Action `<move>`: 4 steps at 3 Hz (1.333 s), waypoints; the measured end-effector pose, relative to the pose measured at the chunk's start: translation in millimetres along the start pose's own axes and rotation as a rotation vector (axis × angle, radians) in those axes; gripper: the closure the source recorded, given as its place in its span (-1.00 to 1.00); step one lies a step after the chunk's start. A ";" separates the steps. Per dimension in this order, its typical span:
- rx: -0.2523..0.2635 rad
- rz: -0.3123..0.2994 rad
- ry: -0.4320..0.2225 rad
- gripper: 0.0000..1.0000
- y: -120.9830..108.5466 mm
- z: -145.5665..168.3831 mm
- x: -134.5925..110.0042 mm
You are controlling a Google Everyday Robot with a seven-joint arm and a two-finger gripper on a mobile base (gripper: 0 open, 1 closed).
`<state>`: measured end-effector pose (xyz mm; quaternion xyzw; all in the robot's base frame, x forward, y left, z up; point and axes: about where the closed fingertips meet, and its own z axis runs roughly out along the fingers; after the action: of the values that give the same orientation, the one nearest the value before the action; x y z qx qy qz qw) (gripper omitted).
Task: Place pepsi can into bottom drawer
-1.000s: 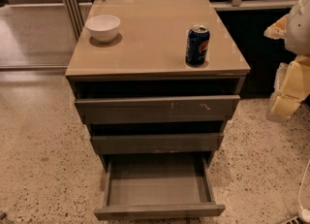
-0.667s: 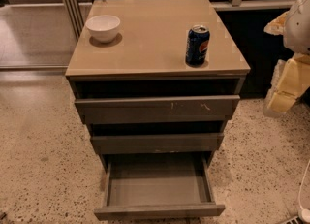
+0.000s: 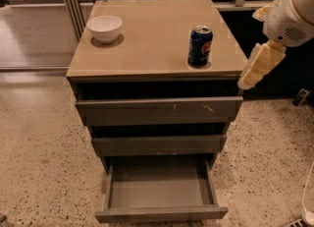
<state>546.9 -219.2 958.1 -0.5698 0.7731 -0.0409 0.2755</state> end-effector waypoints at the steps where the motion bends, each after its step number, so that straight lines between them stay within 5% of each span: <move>1: 0.033 0.036 -0.131 -1.00 -45.2 30.6 -20.4; 3: 0.010 0.143 -0.364 -1.00 -108.1 81.6 -57.9; 4: -0.027 0.182 -0.412 -1.00 -118.7 107.5 -67.0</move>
Offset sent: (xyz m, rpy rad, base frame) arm 0.1671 0.0317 0.0055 0.4435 -0.1536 0.0110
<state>712.9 -172.9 937.4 -0.4976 0.7492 0.1118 0.4226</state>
